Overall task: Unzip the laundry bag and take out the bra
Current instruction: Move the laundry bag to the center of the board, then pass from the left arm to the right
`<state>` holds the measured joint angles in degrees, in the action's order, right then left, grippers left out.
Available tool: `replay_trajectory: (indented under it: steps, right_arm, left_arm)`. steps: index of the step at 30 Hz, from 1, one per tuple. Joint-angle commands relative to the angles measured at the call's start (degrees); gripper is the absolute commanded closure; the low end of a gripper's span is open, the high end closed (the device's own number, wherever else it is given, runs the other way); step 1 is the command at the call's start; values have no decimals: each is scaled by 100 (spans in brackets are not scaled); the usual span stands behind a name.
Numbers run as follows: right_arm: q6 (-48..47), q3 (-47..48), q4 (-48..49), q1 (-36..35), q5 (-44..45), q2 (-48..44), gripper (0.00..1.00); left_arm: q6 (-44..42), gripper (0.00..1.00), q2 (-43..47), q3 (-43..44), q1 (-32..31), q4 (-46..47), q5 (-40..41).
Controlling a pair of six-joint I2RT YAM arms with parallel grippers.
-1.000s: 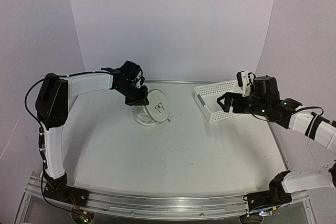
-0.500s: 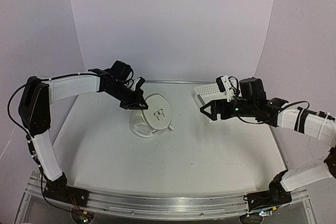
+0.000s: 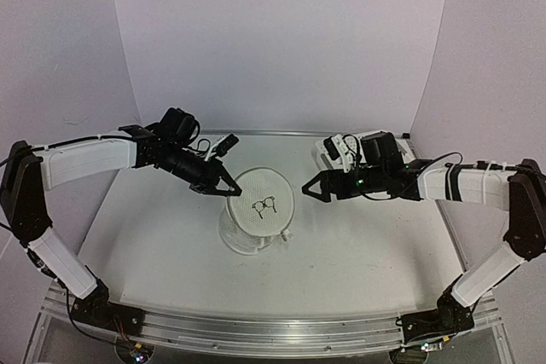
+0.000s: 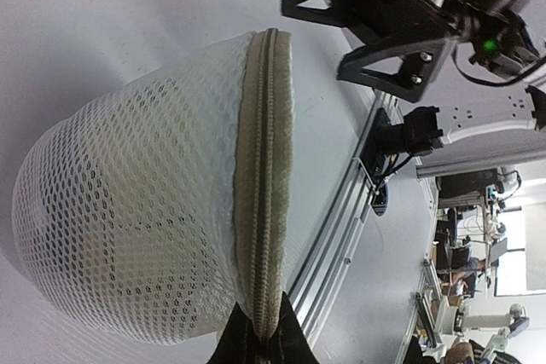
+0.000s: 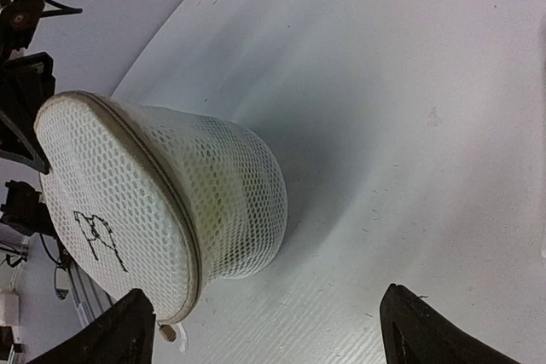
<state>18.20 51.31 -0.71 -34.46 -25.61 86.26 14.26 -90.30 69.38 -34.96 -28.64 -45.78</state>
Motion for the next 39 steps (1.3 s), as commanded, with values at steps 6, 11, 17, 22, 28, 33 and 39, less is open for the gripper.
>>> replay_trajectory:
  steps: [6,11,17,22,28,33,39]
  right_arm:
    - [673,314,1187,-359,-1337,438,9]
    - [788,396,1390,-575,-1576,594,12]
    - [815,398,1495,-588,-1845,631,28]
    - [806,300,1556,-593,-1992,495,46]
    - [791,166,1548,-589,-1983,317,84]
    - [795,72,1556,-588,-2036,167,100]
    - [1047,-95,1556,-591,-1656,-240,100]
  left_arm:
    - [-485,100,331,-265,-60,605,-1091]
    - [-515,100,328,-276,-92,687,-1250]
    - [-573,100,305,-327,-127,771,-1408]
    - [-538,100,215,-331,-125,850,-1411]
    - [-474,100,121,-275,-125,929,-1354]
    - [-434,97,137,-241,-125,931,-1124]
    - [-254,60,448,-241,33,905,-325]
